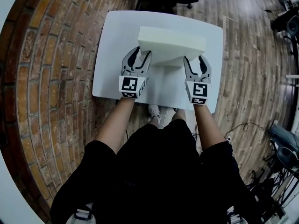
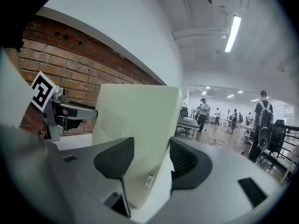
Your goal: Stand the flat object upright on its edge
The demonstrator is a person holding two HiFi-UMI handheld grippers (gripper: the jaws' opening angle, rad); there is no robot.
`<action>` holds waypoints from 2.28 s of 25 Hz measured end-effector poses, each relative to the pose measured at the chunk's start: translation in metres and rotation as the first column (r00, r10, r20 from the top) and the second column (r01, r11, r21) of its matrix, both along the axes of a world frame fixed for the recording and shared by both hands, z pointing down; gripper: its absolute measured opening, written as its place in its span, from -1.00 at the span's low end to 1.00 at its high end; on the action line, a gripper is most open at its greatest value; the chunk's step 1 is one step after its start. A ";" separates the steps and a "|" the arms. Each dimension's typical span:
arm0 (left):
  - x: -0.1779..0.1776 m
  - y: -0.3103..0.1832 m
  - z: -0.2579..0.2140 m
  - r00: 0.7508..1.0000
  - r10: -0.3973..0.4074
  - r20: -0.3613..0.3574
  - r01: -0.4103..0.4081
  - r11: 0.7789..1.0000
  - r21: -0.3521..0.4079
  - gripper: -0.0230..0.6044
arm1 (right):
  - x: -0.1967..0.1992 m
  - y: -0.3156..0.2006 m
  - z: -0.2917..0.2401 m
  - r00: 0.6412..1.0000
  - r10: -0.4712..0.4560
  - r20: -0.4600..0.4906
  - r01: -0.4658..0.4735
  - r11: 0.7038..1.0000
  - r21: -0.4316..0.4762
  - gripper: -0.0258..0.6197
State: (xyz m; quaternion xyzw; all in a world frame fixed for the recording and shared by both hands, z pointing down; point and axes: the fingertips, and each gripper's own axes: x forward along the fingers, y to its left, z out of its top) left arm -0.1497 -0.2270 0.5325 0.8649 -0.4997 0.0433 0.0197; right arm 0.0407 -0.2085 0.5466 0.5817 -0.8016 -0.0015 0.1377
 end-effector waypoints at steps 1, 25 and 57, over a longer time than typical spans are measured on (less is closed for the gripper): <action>-0.002 0.000 0.002 1.000 -0.002 -0.002 0.002 1.000 -0.004 -0.29 | -0.002 0.000 0.001 1.000 -0.003 -0.001 0.003 1.000 0.000 -0.16; -0.014 0.024 0.016 0.996 0.062 0.057 -0.058 0.996 -0.070 -0.29 | -0.015 0.027 0.004 0.998 -0.035 0.048 0.037 0.998 -0.042 -0.12; -0.020 0.024 0.013 0.997 0.079 0.023 -0.076 0.992 -0.097 -0.28 | -0.009 0.025 0.006 0.991 -0.031 0.129 0.043 0.995 -0.091 -0.02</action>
